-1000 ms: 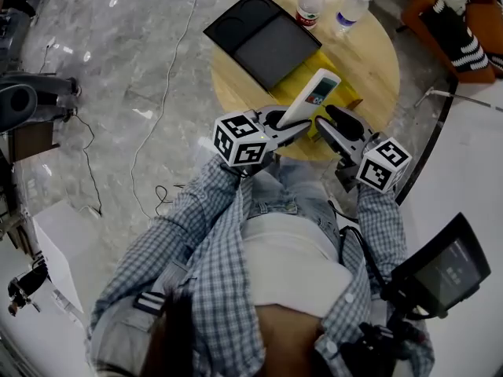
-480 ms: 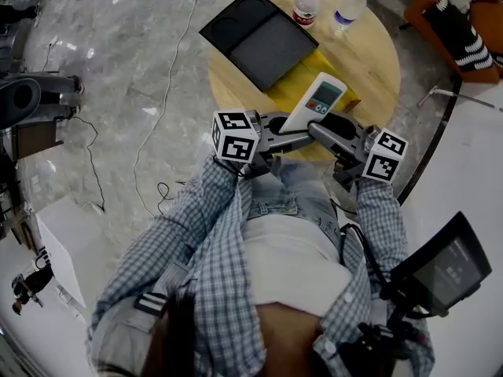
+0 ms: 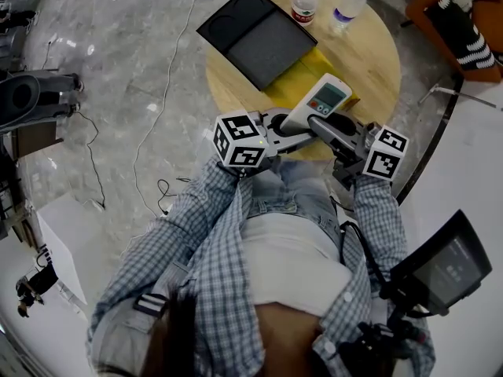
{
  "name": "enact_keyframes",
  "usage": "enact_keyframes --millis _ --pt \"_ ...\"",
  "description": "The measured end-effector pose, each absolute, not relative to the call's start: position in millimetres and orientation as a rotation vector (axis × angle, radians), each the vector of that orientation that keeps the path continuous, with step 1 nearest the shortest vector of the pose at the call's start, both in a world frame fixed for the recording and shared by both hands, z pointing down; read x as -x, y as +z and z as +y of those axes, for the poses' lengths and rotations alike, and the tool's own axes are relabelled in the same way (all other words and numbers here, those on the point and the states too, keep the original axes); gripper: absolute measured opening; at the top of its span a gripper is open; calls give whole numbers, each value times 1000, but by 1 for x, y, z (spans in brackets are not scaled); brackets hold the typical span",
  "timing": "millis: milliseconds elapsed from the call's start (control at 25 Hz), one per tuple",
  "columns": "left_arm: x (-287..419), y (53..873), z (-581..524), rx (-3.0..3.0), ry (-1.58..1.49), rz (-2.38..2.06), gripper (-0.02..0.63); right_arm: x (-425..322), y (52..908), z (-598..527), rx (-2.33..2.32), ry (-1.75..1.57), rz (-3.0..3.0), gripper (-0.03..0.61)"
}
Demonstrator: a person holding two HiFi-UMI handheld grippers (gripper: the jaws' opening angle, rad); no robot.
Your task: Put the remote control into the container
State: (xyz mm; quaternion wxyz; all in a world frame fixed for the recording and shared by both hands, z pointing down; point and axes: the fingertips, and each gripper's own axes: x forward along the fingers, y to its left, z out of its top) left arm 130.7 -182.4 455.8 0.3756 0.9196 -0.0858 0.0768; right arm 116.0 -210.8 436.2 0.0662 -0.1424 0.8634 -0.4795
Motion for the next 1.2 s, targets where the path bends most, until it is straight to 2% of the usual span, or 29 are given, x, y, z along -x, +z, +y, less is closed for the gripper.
enact_keyframes --millis 280,600,1200 --pt "-129 453 -187 -2400 220 -281 105 -116 431 -214 461 -1432 2603 100" --pt "-119 461 -191 -2424 285 -353 181 -122 429 -221 519 -1424 2574 91" --pt "-79 479 -188 -2401 313 -502 187 -124 417 -235 576 -1373 2606 89"
